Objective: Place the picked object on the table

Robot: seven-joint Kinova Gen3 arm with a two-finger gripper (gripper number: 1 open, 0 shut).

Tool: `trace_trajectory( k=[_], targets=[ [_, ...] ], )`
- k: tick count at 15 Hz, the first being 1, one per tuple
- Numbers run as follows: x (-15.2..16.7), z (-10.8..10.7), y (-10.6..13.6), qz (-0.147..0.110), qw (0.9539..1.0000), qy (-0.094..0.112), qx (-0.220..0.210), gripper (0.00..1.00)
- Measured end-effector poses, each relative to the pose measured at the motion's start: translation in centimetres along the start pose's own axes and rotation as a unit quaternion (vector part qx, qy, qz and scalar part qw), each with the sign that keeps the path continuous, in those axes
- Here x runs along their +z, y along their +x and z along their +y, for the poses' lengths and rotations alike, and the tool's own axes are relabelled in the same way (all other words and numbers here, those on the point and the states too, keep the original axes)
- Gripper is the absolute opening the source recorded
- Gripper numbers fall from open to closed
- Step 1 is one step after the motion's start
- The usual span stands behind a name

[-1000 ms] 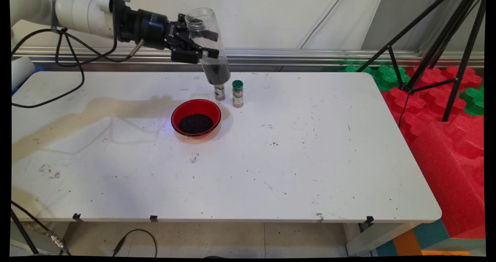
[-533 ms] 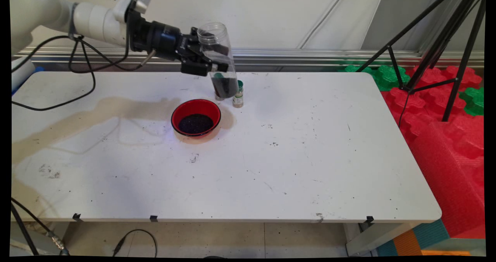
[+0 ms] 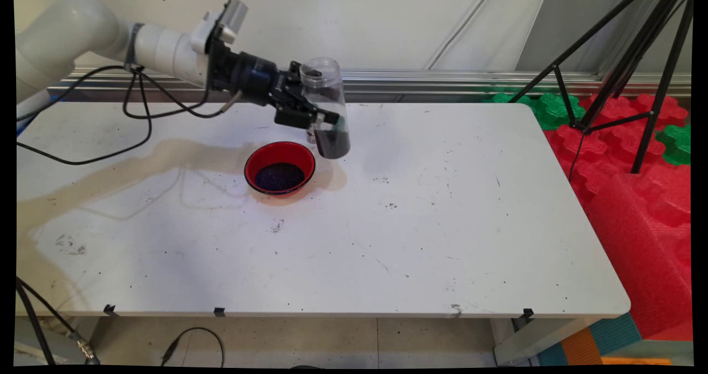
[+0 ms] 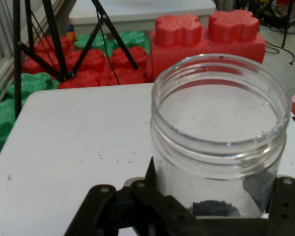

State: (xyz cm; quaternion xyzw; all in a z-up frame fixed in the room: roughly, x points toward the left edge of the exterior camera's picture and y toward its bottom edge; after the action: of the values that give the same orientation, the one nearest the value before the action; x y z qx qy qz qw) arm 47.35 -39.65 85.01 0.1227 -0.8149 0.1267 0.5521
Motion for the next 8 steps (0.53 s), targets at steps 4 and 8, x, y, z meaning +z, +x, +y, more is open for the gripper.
trace_trajectory(
  k=[4,8],
  targets=[
    [2.0,-0.5,-1.3,-0.01,0.9999,-0.004,-0.004,0.0],
    [3.8,-1.1,-2.5,-0.021,0.9998,-0.003,-0.005,0.0]
  ],
)
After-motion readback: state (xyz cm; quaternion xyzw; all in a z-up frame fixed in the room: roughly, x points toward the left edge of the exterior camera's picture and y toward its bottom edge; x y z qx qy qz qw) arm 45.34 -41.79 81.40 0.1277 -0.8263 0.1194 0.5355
